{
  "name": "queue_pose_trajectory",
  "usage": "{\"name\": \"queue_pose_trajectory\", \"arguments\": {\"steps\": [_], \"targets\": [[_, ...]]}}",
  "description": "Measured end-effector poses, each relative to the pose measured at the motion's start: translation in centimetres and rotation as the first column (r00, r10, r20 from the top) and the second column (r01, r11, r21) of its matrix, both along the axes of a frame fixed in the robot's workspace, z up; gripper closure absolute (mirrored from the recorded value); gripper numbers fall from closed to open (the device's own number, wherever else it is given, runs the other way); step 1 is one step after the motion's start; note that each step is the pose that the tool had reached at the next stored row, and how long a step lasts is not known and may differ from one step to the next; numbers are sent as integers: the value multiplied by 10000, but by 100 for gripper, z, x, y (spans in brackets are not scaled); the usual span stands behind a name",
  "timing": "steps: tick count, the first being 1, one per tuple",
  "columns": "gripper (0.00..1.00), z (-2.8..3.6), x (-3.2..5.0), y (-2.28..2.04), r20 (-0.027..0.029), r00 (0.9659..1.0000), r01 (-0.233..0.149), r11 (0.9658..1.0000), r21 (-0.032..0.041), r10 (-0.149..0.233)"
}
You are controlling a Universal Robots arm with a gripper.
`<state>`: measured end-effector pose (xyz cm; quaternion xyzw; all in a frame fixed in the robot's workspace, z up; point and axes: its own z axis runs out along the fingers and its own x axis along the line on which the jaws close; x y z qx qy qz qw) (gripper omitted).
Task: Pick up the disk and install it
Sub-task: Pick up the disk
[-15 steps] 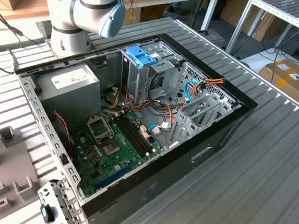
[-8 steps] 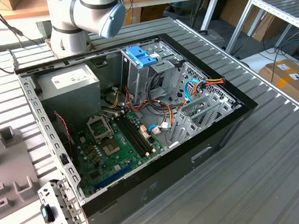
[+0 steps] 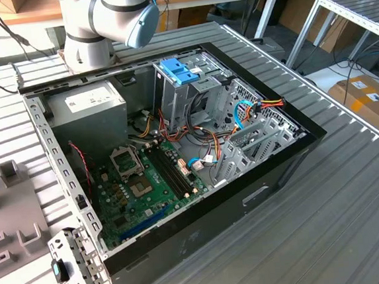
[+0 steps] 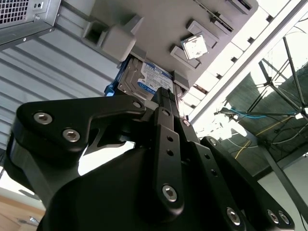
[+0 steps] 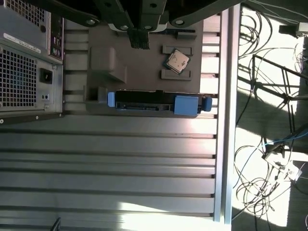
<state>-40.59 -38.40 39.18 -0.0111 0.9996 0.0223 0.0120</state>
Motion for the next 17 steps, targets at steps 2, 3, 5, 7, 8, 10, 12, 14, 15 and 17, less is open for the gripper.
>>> {"name": "queue_pose_trajectory", "arguments": {"steps": [2, 3, 5, 7, 8, 10, 12, 14, 15, 17], "targets": [[89, 0, 0, 0, 0, 10000, -58, 10000, 0, 58], [89, 0, 0, 0, 0, 10000, -76, 10000, 0, 76], [89, 0, 0, 0, 0, 9999, -115, 9999, 0, 115], [89, 0, 0, 0, 0, 9999, -151, 9999, 0, 151], [89, 0, 0, 0, 0, 9999, -168, 9999, 0, 168], [89, 0, 0, 0, 0, 9998, -207, 9998, 0, 207], [89, 0, 0, 0, 0, 9996, -284, 9996, 0, 284], [89, 0, 0, 0, 0, 9995, -324, 9995, 0, 324], [89, 0, 0, 0, 0, 9994, -349, 9994, 0, 349], [89, 0, 0, 0, 0, 9992, -389, 9992, 0, 389]]}}
